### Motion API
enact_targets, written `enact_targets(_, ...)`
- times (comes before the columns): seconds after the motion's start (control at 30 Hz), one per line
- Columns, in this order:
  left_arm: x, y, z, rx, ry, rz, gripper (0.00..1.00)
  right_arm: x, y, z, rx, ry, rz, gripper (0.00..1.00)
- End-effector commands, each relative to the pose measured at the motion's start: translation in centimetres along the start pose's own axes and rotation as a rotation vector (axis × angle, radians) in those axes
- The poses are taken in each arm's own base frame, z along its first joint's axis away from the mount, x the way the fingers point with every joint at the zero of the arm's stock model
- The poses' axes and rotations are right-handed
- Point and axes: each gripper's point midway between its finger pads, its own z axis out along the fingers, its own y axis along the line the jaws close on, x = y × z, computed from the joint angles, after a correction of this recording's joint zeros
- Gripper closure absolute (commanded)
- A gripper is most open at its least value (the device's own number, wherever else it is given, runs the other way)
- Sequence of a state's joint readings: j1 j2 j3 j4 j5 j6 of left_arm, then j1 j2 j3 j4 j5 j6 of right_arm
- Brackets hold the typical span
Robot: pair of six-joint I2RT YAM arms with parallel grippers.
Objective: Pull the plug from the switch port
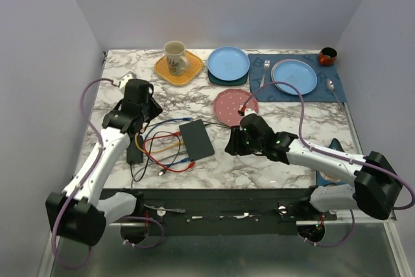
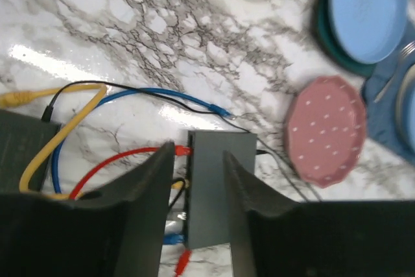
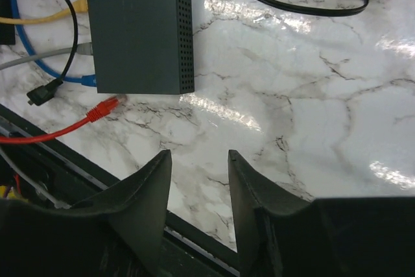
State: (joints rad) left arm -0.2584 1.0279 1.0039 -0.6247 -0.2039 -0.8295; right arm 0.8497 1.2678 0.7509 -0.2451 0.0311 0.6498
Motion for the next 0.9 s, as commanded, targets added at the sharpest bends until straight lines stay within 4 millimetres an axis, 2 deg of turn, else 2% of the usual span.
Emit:
enact_targets(0.0, 2.9, -1.6, 4.6, 0.021, 0.106, 0.060, 0.73, 0.7, 1.5, 1.5, -0.030, 0.017, -0.006, 0.56)
enact_targets(0.13, 3.4, -2.2, 7.3, 0.007, 0.139, 0.071, 0.78, 1.6, 3.0, 3.1, -0.062, 0.049, -0.032, 0.69)
enact_targets(0.17, 3.7, -2.3, 7.8, 0.002, 0.153, 0.078, 0.78, 1.7, 3.7, 3.4, -0.077, 0.051, -0.043, 0.76)
enact_targets(0.2, 4.3, -2.1, 8.8, -0.017, 0.178, 0.088, 0.79, 1.9, 4.6, 3.7, -0.102, 0.071, -0.046, 0.77)
enact_targets(0.27, 4.5, -2.2, 9.6, -0.023, 0.193, 0.098, 0.79, 3.0, 5.1, 4.9, -0.106, 0.106, -0.055, 0.89)
enact_targets(0.43, 6.5, -1.6, 12.0, -0.052, 0.256, 0.108, 0.80, 3.5, 5.9, 6.7, -0.120, 0.134, -0.031, 0.92)
enact_targets(0.47, 6.8, -1.8, 12.3, -0.041, 0.266, 0.103, 0.80, 3.7, 5.8, 7.3, -0.111, 0.142, -0.031, 0.97)
enact_targets(0.6, 8.8, -1.3, 13.7, -0.047, 0.333, 0.104, 0.84, 3.8, 5.8, 8.4, -0.095, 0.153, -0.025, 0.99)
enact_targets(0.7, 10.1, -0.9, 14.1, -0.040, 0.365, 0.098, 0.90, 3.6, 5.6, 9.2, -0.071, 0.145, -0.016, 0.99)
enact_targets(0.87, 12.1, -0.9, 14.2, -0.025, 0.416, 0.105, 0.91, 3.3, 5.2, 10.3, -0.031, 0.144, 0.003, 0.99)
